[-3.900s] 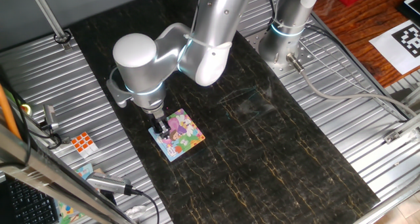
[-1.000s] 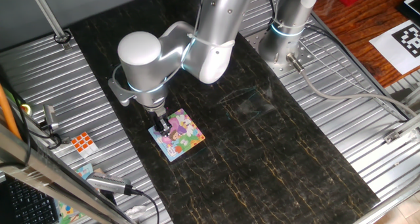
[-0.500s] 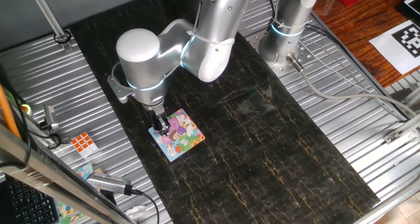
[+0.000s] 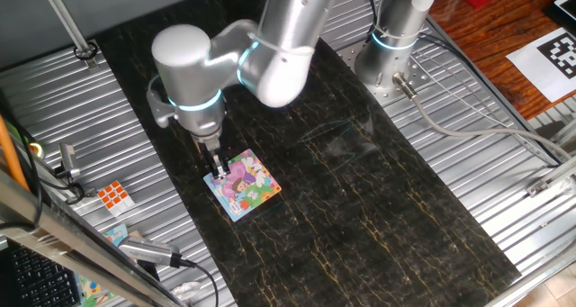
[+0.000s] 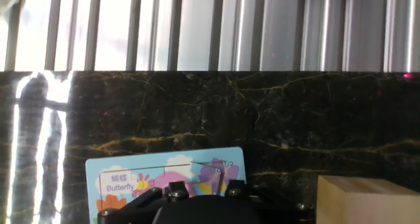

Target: Assemble one piece of a puzzle

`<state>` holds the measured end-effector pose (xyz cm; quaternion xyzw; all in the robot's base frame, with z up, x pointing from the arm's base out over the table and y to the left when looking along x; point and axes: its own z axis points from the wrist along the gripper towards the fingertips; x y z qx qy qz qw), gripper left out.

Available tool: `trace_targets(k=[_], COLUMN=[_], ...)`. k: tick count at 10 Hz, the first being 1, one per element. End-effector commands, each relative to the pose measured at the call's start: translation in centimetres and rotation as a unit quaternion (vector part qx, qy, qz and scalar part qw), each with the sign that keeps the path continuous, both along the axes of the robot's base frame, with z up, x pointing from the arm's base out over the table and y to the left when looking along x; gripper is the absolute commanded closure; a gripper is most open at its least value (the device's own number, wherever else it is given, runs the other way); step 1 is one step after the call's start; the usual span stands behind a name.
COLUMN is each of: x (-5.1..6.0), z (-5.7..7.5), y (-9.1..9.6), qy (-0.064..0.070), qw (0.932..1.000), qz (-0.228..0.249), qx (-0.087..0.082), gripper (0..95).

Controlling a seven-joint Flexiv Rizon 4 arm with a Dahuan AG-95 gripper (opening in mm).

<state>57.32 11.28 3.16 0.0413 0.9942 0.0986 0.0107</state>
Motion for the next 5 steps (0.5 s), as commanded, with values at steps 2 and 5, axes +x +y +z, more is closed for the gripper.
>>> trace_targets(k=[2,5], x=[0.15,0.33], z=[0.04,0.67], y=[0.17,-0.20], qy=[0.004,0.009], qw=[0.9998,0.9999], qz=[-0.010,0.008], qx=[0.019,0.005], gripper=[95.0,95.0])
